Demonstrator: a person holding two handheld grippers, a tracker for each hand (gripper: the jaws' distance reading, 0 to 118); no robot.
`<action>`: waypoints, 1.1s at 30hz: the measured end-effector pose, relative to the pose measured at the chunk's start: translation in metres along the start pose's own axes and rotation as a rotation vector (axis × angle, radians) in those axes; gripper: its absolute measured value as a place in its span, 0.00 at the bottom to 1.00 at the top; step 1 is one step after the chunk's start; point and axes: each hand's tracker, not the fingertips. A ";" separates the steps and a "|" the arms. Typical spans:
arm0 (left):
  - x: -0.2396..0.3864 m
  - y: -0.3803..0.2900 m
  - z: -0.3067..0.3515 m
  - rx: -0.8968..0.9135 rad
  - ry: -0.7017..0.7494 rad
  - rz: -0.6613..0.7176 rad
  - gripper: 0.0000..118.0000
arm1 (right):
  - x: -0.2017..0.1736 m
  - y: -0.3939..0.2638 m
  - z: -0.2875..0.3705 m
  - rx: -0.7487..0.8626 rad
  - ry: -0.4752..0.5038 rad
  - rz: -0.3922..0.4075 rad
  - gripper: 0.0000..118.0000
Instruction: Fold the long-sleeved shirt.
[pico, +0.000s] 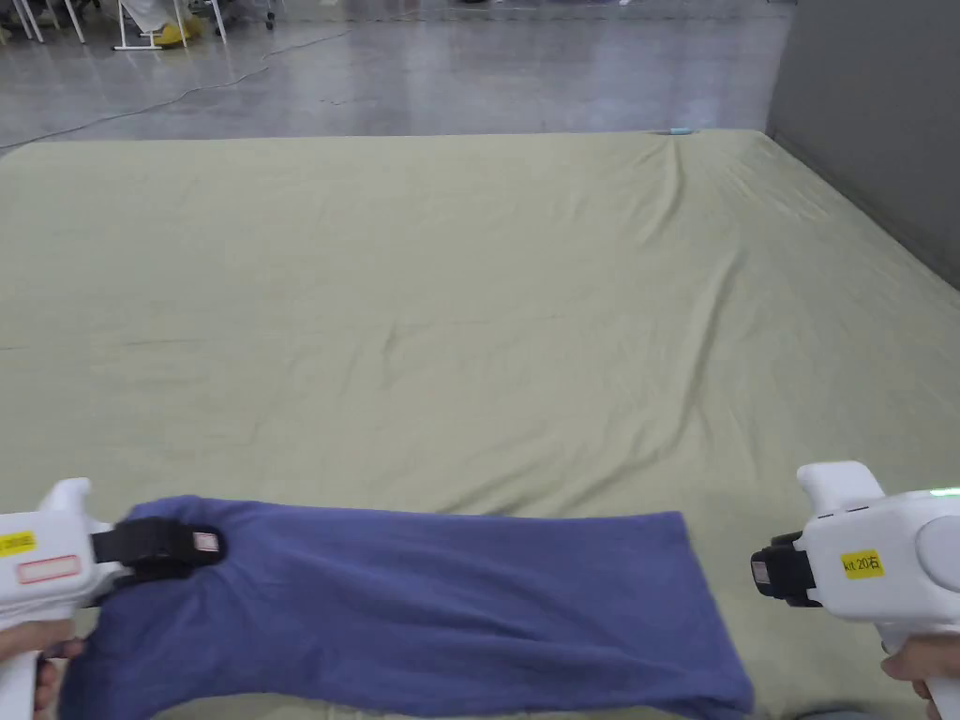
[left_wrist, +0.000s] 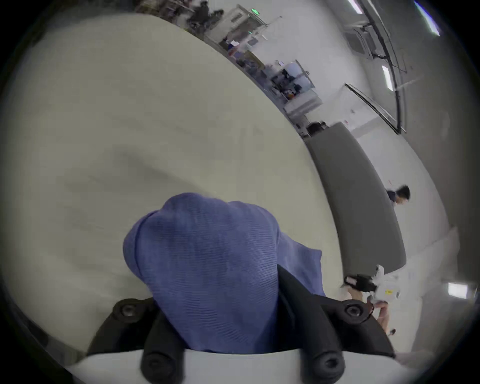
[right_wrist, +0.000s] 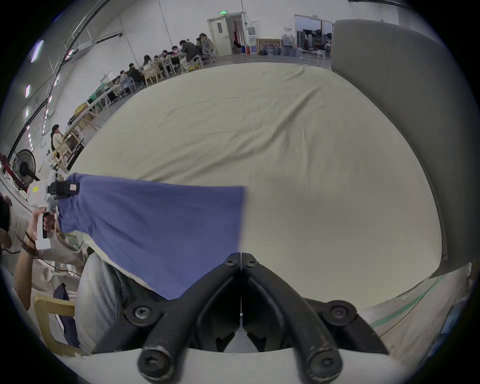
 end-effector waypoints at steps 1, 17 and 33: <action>-0.008 0.007 0.013 0.016 0.047 0.030 0.08 | 0.000 0.000 -0.001 -0.003 0.000 0.003 0.00; 0.152 -0.047 -0.066 -0.192 -0.054 0.136 0.08 | -0.009 0.000 -0.003 -0.004 0.013 0.047 0.00; 0.198 -0.063 -0.178 -0.252 -0.138 0.138 0.81 | 0.015 -0.009 0.002 0.006 -0.016 0.003 0.00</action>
